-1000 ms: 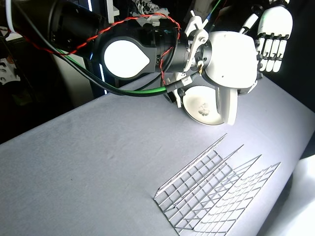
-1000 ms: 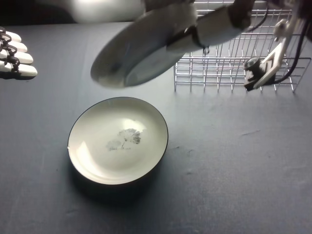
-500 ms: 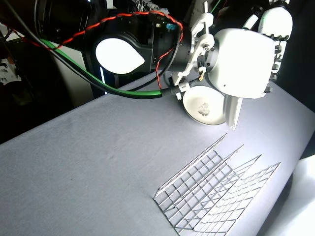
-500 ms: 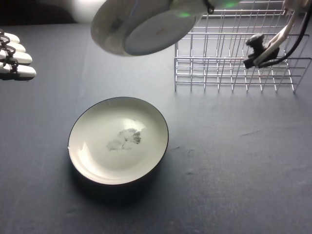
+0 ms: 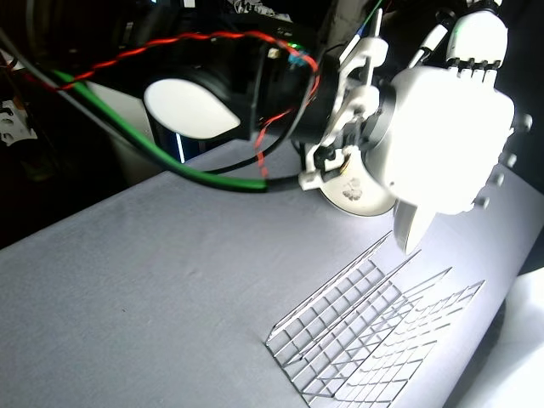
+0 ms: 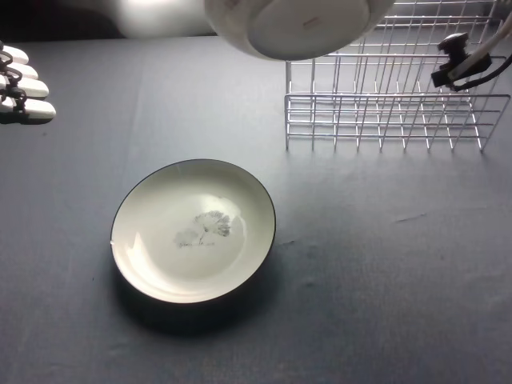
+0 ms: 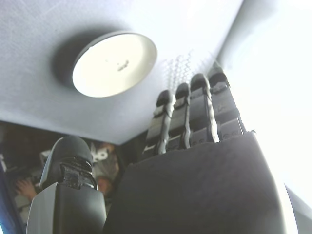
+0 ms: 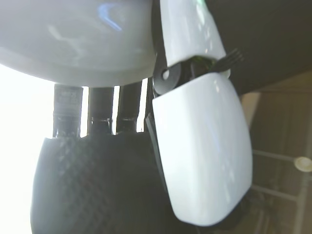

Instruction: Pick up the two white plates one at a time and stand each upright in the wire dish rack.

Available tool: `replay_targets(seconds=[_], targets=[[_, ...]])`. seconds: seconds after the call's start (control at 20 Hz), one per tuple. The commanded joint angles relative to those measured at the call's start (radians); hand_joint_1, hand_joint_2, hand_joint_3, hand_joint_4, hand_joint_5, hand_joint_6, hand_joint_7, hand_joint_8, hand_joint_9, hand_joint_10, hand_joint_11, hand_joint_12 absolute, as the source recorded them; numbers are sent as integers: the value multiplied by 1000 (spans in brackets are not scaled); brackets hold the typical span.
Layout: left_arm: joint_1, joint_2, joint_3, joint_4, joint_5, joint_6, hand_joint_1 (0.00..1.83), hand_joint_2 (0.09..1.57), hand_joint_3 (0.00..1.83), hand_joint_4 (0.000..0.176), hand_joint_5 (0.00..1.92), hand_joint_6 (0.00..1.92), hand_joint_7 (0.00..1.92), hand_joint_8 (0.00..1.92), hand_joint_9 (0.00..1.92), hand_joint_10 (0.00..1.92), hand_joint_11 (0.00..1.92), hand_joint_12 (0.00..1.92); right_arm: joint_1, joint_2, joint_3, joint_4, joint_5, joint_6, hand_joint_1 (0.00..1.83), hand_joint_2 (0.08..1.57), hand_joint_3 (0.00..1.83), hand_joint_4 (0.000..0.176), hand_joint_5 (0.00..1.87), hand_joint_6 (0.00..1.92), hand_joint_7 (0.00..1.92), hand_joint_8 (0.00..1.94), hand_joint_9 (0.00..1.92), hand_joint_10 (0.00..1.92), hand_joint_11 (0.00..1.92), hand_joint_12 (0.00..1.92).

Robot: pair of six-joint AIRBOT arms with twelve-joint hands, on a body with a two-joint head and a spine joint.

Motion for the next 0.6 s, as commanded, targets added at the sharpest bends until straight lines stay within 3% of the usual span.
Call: replay_targets(seconds=[0.0, 0.5, 0.55], targets=[[-13, 8, 6, -66, -2, -3, 0, 1168, 0, 0, 48, 8, 25, 9, 0, 0, 2, 1, 22, 9, 3, 19, 145, 18, 1394, 1052, 0, 0, 1001, 886, 1099, 793, 1116, 841, 1001, 926], [-33, -7, 24, -59, -11, -12, 0, 1170, 1, 0, 62, 20, 35, 12, 3, 1, 17, 8, -2, 85, 38, 26, 130, 14, 1393, 1055, 0, 0, 1014, 872, 1093, 807, 1091, 872, 976, 934], [-33, -11, 32, -59, -16, -15, 0, 1170, 1, 0, 76, 22, 48, 14, 15, 6, 35, 17, -8, 90, 40, 26, 130, 14, 1478, 1048, 5, 0, 1012, 816, 1096, 749, 1118, 738, 914, 1341]])
